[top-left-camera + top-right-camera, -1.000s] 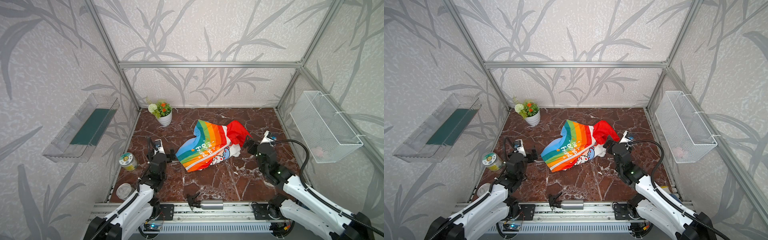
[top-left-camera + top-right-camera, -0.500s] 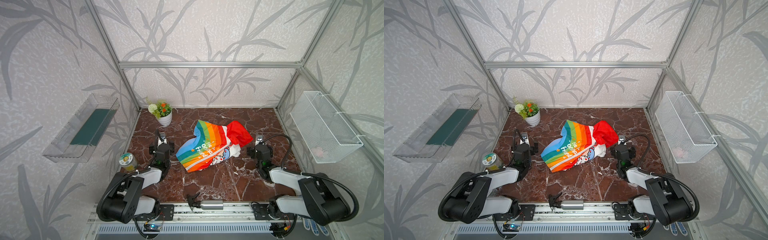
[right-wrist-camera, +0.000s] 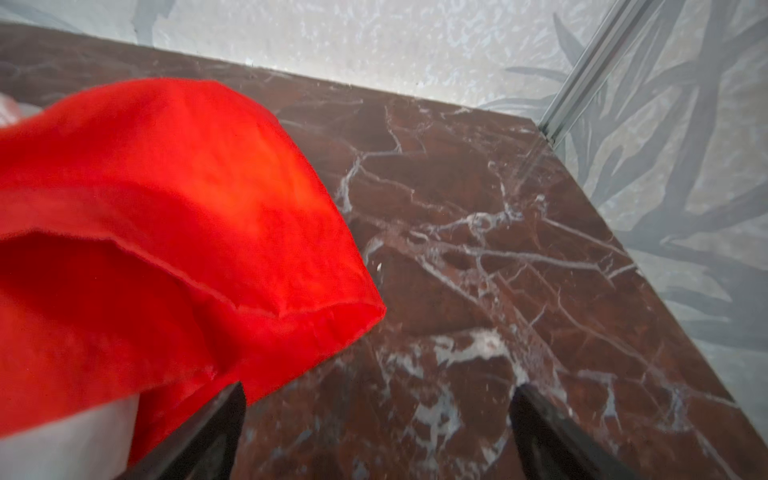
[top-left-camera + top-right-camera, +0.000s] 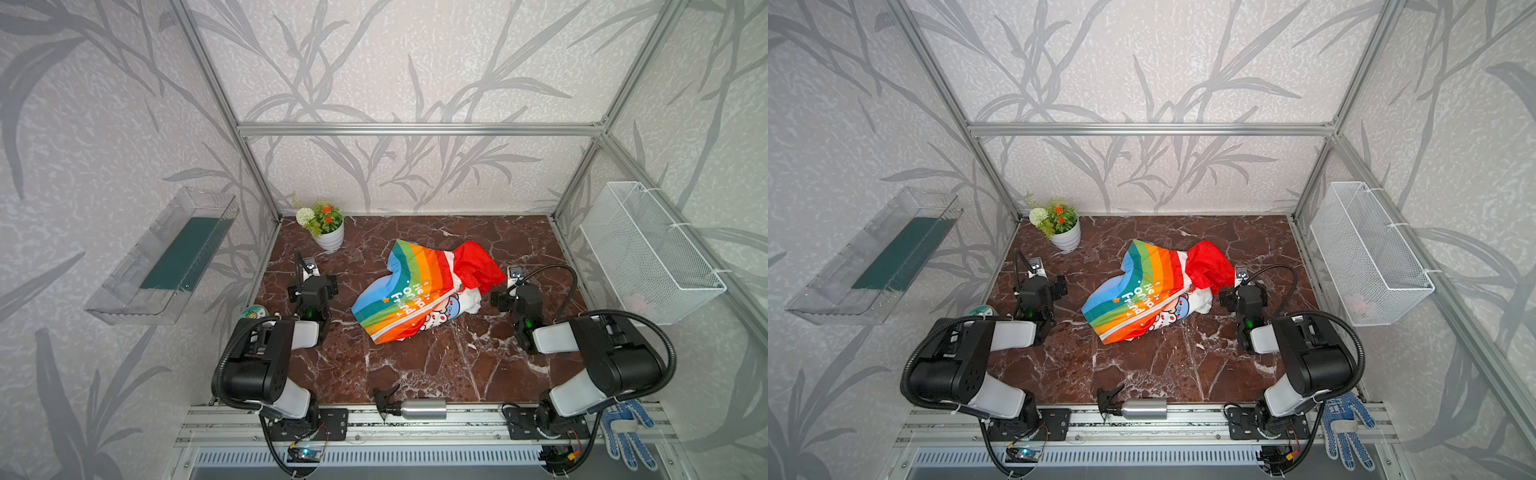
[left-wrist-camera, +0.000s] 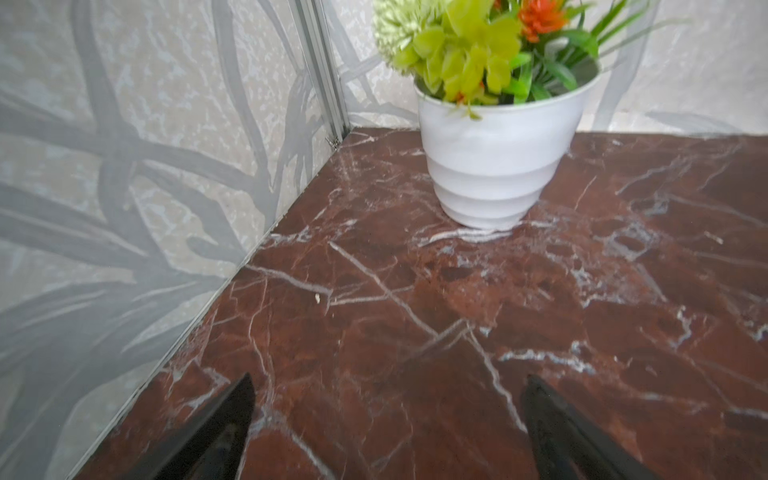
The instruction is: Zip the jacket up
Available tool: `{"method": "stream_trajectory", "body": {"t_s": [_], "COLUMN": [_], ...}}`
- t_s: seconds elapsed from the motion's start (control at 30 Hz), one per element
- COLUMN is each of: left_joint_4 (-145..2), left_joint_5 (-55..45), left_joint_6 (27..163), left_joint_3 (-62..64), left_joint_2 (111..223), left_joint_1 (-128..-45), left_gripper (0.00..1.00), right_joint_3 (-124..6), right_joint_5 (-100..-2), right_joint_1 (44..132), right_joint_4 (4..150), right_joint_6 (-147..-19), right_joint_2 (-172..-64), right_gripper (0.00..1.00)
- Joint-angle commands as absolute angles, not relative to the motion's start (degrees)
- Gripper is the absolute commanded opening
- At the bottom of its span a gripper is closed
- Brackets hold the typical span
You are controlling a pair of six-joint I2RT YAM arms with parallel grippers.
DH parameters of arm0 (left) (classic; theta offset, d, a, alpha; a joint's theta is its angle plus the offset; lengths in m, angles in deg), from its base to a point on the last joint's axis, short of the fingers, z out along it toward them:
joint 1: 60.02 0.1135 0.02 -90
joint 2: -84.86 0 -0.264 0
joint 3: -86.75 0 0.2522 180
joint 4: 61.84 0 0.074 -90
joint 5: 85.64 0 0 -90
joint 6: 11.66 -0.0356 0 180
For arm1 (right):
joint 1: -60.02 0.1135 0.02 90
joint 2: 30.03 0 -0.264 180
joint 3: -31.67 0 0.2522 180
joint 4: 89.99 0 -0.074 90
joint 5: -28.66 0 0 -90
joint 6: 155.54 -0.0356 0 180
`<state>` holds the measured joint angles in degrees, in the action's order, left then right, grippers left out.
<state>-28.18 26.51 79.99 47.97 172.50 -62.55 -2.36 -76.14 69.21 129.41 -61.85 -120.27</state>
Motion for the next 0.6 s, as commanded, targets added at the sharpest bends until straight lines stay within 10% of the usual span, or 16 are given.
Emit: {"method": "stream_trajectory", "body": {"t_s": [0.0,0.57], "left_joint_4": [-30.7,-30.4], "left_joint_5": [24.0,24.0], "left_joint_6": [81.4,81.3], "left_joint_3": [47.0,47.2], "left_joint_2": [172.5,172.6], "left_joint_1": [-61.7,-61.7], "left_gripper": [0.99,0.99], "right_joint_3": [-3.4,-4.2], "right_joint_5": [-75.1,-67.1], "right_joint_1": [68.3,67.5], "right_joint_4": [130.7,126.7], "right_joint_6": [-62.9,-60.6], "right_joint_2": [-120.0,-118.3], "right_gripper": [0.99,0.99]}}
